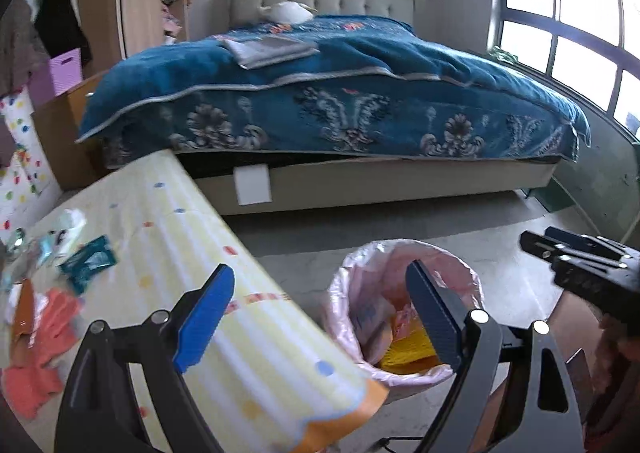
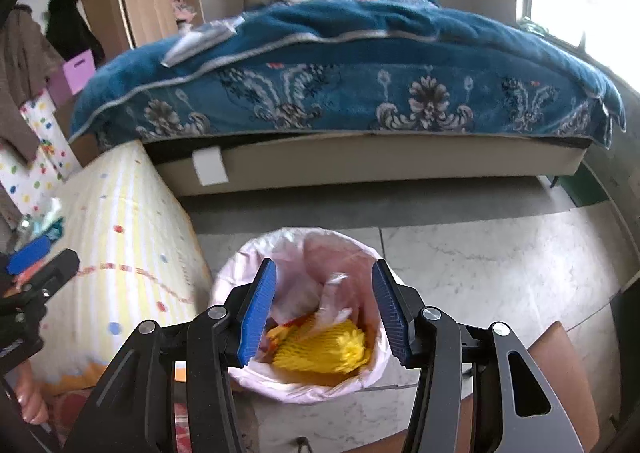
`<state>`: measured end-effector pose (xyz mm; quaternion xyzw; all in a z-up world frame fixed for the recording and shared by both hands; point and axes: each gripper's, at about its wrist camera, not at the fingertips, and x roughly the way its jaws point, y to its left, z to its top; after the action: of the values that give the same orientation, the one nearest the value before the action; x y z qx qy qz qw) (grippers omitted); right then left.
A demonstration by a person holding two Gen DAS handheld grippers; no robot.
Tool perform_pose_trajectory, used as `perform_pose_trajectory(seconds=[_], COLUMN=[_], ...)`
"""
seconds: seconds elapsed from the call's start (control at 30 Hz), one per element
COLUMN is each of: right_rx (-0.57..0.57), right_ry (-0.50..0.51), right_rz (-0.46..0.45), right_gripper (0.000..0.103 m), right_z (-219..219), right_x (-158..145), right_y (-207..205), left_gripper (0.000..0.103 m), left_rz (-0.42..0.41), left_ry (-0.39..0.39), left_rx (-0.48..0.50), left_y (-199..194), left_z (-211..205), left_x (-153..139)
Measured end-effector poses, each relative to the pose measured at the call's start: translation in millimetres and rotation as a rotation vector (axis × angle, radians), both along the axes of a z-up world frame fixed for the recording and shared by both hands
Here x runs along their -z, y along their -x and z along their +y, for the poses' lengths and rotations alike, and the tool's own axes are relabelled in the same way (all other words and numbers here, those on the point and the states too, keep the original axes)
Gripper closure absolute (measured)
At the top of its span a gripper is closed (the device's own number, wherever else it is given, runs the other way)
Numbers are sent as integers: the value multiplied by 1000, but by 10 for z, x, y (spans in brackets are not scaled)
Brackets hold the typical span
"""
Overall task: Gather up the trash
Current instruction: 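Open both grippers to drop the wrapper and carton into the wastebasket, then move both tools back over the remaining trash on the table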
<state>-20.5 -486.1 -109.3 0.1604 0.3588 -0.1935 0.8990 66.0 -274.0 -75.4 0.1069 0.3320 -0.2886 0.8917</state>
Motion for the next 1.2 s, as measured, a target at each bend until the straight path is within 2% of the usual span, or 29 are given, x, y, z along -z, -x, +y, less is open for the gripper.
perform_pose_trajectory(seconds=[0.17, 0.37, 0.67, 0.83, 1.2], right_rx=[-58, -145, -308, -387, -543], right_ry=[5, 16, 24, 40, 54], right_rz=[-66, -80, -67, -55, -16], right_gripper=[52, 52, 52, 52, 52], right_z=[280, 684, 1450, 1856, 2588], right_x=[-281, -467, -593, -622, -611], right_y=[72, -4, -291, -442, -737], left_gripper=[18, 18, 15, 9, 7], left_rz=[-37, -76, -91, -70, -38], left_ry=[9, 2, -3, -10, -15], left_rx=[-39, -99, -234, -334, -518], left_y=[111, 279, 326, 278, 118], left_z=[304, 762, 1564, 2038, 2947], left_x=[-150, -290, -346, -299, -205])
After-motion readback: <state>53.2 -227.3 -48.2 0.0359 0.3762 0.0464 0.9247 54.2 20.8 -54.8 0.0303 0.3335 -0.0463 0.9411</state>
